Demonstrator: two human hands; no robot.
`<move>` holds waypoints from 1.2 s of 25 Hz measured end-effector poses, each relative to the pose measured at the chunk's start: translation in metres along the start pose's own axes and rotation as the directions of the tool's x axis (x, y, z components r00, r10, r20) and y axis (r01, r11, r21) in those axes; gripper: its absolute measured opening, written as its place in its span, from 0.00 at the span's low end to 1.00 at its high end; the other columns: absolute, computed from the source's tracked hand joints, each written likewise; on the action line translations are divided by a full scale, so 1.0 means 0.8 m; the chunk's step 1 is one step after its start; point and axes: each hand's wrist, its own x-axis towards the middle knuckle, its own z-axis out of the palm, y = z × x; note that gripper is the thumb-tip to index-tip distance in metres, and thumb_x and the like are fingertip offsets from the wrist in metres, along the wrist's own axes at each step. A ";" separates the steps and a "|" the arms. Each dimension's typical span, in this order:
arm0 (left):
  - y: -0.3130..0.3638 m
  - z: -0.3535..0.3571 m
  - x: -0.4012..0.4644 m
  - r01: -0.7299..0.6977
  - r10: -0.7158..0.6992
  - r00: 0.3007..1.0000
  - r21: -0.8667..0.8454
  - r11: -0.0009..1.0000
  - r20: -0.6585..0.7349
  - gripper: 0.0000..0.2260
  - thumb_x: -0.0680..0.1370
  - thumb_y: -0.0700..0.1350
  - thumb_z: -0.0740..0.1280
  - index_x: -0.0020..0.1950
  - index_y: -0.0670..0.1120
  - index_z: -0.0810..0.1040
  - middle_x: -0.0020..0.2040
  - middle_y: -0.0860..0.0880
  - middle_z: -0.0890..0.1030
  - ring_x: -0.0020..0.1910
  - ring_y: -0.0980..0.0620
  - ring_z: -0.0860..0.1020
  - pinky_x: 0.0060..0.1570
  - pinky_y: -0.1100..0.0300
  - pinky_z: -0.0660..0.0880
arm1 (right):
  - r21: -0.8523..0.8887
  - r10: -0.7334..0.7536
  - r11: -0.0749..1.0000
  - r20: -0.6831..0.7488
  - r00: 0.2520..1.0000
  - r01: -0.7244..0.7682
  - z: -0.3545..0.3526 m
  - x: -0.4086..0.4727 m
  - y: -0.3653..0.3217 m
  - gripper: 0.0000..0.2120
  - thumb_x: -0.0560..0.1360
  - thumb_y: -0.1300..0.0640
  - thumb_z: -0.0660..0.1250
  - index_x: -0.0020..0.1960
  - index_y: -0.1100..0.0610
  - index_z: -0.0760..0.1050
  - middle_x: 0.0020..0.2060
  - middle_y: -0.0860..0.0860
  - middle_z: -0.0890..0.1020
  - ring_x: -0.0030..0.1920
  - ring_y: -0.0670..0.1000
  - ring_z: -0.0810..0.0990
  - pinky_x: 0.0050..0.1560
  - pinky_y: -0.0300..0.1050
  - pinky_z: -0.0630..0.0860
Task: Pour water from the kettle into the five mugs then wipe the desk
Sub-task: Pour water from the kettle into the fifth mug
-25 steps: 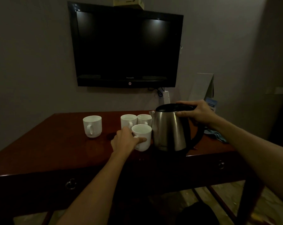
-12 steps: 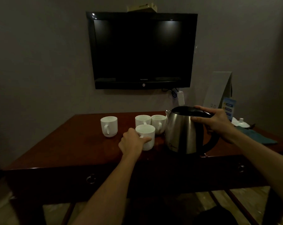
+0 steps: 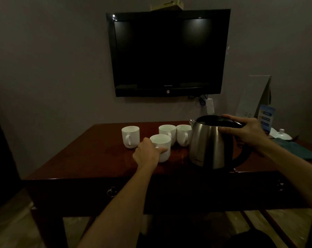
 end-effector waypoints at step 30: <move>-0.024 -0.001 0.050 0.060 -0.064 0.992 -0.046 0.997 -0.106 0.24 0.66 0.58 0.78 0.51 0.43 0.76 0.50 0.46 0.80 0.47 0.48 0.79 0.43 0.52 0.78 | 0.048 -0.043 0.998 0.132 0.990 0.037 0.071 0.018 -0.010 0.27 0.71 0.67 0.74 0.69 0.58 0.75 0.59 0.59 0.78 0.26 0.33 0.76 0.26 0.28 0.71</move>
